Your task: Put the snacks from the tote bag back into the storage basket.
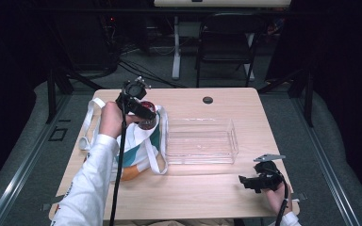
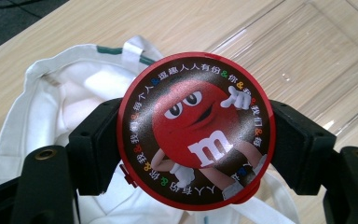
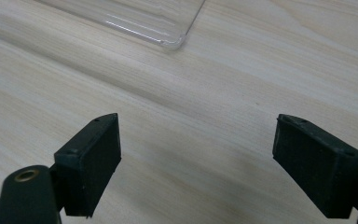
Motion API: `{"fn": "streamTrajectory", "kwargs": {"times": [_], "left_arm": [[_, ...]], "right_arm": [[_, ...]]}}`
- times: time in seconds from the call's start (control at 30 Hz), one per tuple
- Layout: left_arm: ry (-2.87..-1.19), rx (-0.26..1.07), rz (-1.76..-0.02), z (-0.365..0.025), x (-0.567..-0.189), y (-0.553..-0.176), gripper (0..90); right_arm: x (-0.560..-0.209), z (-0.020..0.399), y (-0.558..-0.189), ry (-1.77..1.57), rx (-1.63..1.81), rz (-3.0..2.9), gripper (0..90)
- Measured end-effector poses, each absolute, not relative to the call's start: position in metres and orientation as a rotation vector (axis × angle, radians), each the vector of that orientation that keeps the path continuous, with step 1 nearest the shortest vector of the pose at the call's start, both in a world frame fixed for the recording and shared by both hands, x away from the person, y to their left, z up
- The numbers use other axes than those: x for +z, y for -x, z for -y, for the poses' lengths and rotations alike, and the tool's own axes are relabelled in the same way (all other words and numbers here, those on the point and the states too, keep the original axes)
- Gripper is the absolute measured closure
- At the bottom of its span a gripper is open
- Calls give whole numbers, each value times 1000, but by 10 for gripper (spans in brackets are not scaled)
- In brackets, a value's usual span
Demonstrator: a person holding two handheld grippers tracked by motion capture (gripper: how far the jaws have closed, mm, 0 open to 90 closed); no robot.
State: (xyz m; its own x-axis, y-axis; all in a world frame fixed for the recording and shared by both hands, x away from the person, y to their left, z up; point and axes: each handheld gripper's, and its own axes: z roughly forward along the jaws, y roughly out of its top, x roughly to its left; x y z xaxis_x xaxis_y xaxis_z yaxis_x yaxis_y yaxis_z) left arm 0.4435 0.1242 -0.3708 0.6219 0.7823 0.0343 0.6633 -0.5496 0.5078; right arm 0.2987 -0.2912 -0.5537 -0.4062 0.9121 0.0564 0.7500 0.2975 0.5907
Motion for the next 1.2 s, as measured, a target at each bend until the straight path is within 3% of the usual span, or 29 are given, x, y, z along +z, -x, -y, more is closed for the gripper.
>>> {"fn": "streamTrajectory", "kwargs": {"times": [1.2], "left_arm": [[-2438, 235, -987, -53, -386, -437, 260]], "right_arm": [[-553, 289, -299, -1520, 787, -2272, 146]]}}
